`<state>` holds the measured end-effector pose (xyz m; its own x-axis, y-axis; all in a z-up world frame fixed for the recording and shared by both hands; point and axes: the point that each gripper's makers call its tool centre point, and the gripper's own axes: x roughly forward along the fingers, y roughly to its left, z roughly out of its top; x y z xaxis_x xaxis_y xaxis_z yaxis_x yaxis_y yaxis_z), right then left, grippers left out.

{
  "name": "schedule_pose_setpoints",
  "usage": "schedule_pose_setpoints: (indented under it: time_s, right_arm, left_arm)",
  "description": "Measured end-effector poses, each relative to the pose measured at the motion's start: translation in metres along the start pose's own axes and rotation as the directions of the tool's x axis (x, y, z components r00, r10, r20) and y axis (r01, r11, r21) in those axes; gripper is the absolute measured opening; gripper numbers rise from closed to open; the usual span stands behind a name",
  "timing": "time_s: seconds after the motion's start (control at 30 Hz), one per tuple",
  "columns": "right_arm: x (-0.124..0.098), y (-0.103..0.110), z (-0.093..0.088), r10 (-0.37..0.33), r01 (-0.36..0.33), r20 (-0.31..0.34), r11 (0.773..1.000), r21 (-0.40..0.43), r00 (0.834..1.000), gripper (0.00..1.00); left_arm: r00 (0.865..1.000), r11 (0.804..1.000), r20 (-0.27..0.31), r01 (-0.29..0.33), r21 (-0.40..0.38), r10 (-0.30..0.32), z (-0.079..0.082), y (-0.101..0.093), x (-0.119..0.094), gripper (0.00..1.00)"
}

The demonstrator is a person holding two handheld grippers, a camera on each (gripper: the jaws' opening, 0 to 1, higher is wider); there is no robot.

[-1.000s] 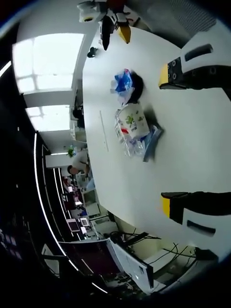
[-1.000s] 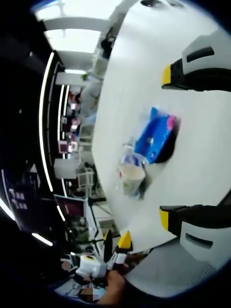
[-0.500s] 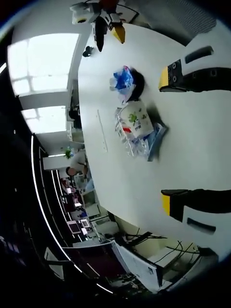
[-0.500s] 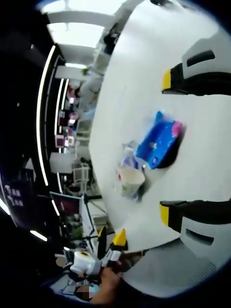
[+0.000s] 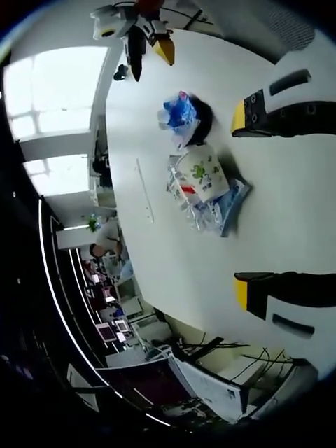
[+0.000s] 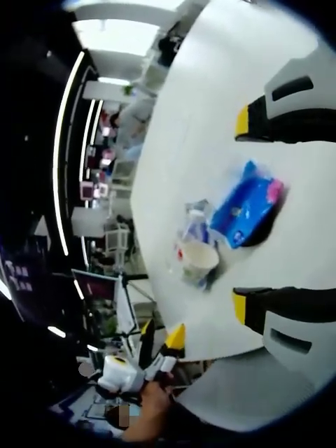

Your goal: Arrange the tabletop items into an orderly group along one side of the table until the central work area is clear of visible clutter.

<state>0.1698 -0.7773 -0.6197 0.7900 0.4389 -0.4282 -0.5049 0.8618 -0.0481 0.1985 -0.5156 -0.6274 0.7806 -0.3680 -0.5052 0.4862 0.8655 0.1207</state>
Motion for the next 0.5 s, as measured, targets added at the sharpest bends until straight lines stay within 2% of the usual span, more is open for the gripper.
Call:
schedule_pose_setpoints:
  time_s: [0.3,0.5]
  right_arm:
    - [0.012,0.0,0.005,0.047,-0.047,0.014,0.999,-0.015,0.999,0.77]
    - [0.022,-0.002,0.012,0.063,-0.063,0.027,0.998,-0.013,0.998,0.75]
  left_arm:
    - [0.999,1.0,-0.03,-0.019,0.001,0.019,-0.001,0.001,0.008,0.73]
    - [0.999,0.998,-0.033,-0.015,0.053,0.017,0.007,0.0,0.012,0.68]
